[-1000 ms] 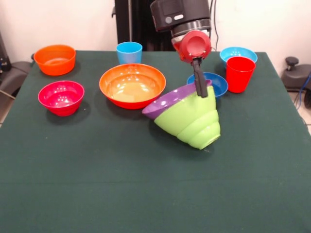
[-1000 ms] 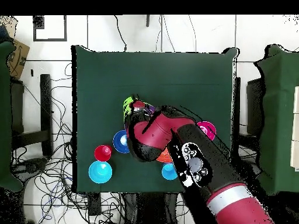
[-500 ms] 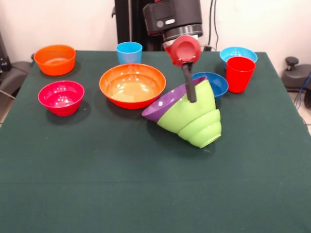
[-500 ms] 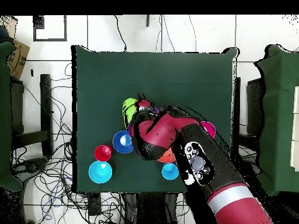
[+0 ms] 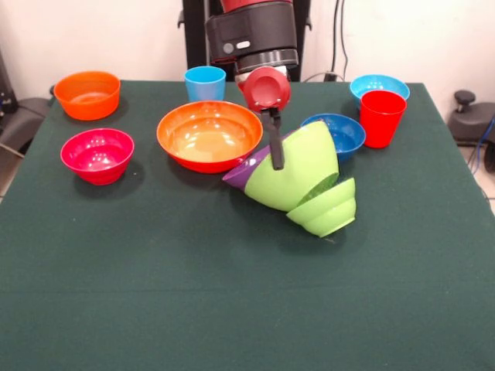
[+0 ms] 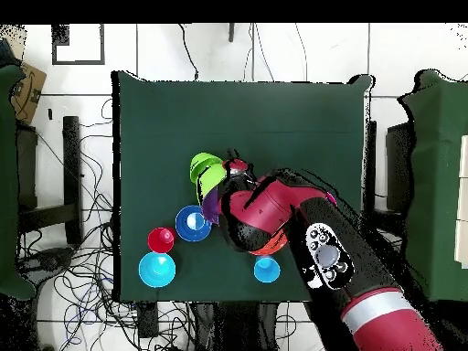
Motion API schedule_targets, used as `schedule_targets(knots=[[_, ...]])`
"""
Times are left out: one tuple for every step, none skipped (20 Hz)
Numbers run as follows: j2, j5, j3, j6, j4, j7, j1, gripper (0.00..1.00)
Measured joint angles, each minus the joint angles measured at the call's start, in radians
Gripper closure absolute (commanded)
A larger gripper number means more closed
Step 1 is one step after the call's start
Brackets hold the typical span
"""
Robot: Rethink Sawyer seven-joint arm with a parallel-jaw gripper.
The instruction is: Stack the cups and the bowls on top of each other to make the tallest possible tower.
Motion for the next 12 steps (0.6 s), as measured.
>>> schedule_targets(knots=[[0.000,0.003,0.000,0.000,0.000,0.000,-0.006,0.00],[0.000,0.004,0.000,0.000,0.000,0.000,-0.008,0.00],[0.000,0.005,0.000,0.000,0.000,0.000,-0.011,0.00],[0.000,0.006,0.000,0.000,0.001,0.000,-0.013,0.00],[0.000,0.008,0.001,0.000,0.001,0.000,-0.018,0.00],[0.000,0.010,0.002,0.000,0.002,0.000,-0.023,0.00],[-0.001,0.013,0.003,0.000,0.002,0.000,-0.029,0.00],[-0.002,0.016,0.005,0.000,0.004,0.000,-0.036,0.00],[-0.003,0.021,0.008,0.000,0.006,0.000,-0.045,0.00],[-0.004,0.024,0.010,0.000,0.007,0.000,-0.050,0.00],[-0.007,0.030,0.014,0.000,0.010,0.000,-0.062,0.00],[-0.008,0.033,0.017,0.000,0.011,0.000,-0.068,0.00]])
